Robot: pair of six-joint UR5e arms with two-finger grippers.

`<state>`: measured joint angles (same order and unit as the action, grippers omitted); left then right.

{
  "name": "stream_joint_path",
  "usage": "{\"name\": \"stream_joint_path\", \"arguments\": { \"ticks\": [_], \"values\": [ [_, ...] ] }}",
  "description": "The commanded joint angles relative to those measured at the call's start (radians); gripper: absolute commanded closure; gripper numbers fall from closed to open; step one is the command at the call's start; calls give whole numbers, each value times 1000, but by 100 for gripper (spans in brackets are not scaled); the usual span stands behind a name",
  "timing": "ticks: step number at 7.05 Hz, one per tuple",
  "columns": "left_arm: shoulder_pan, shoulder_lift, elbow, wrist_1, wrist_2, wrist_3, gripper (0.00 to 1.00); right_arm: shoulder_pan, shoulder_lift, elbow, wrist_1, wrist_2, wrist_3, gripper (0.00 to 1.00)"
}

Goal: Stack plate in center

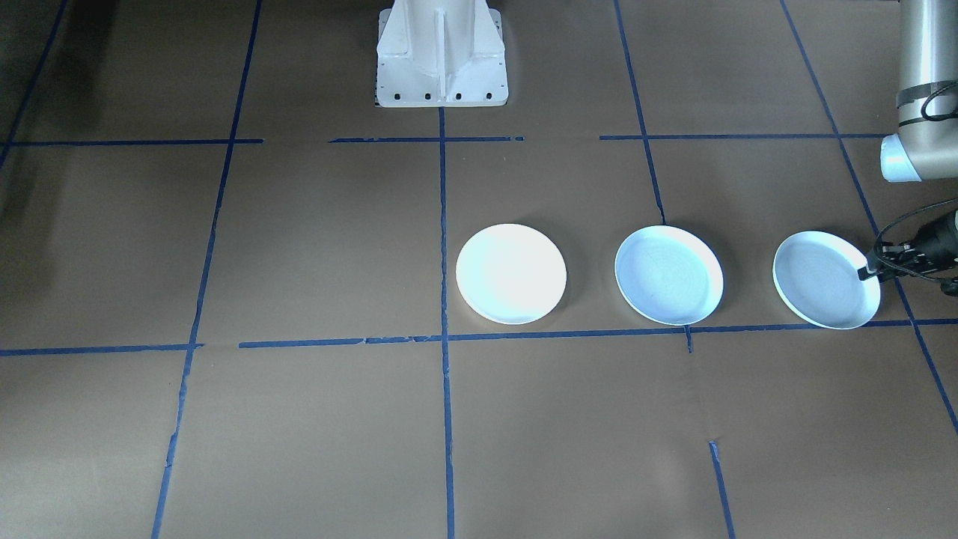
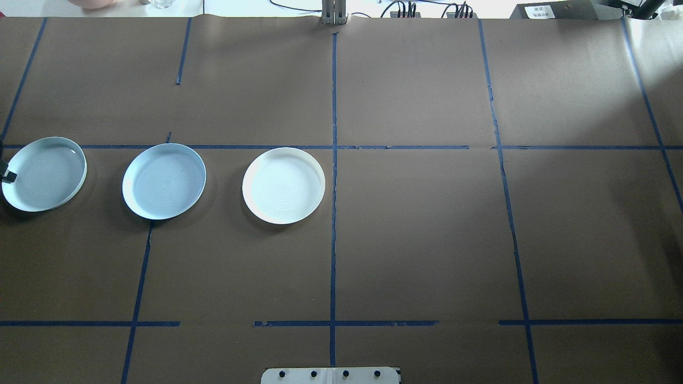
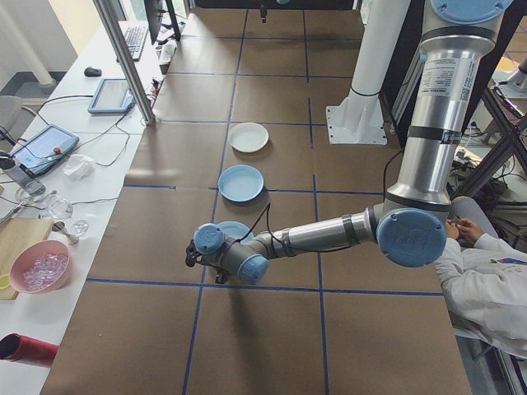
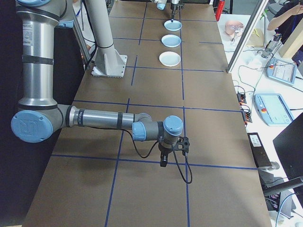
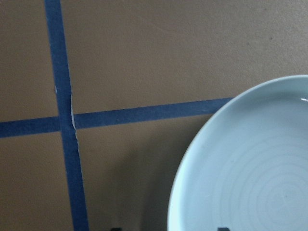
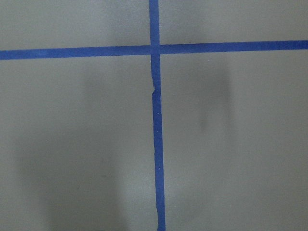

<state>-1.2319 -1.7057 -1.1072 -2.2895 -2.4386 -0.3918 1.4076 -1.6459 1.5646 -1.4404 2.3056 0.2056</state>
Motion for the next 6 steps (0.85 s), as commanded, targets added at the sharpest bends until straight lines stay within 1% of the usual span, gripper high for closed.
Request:
{"name": "stream_joint_path", "arguments": {
  "ticks": [1,2,3,4,5,6],
  "values": [
    [-4,14,-17,-2,-13,5,100,1,0,0,0,0,0,0],
    [-23,33,-61,-11,-52,11,100,1,0,0,0,0,0,0],
    [-49,85,-127,-12,-89,13,100,-1,0,0,0,0,0,0],
    [-58,98,-163,-12,-103,11,100,1,0,0,0,0,0,0],
    [-69,98,-166,-13,-167,11,100,1,0,0,0,0,0,0],
    [-69,81,-166,-15,-193,8,100,-1,0,0,0,0,0,0]
  ]
}}
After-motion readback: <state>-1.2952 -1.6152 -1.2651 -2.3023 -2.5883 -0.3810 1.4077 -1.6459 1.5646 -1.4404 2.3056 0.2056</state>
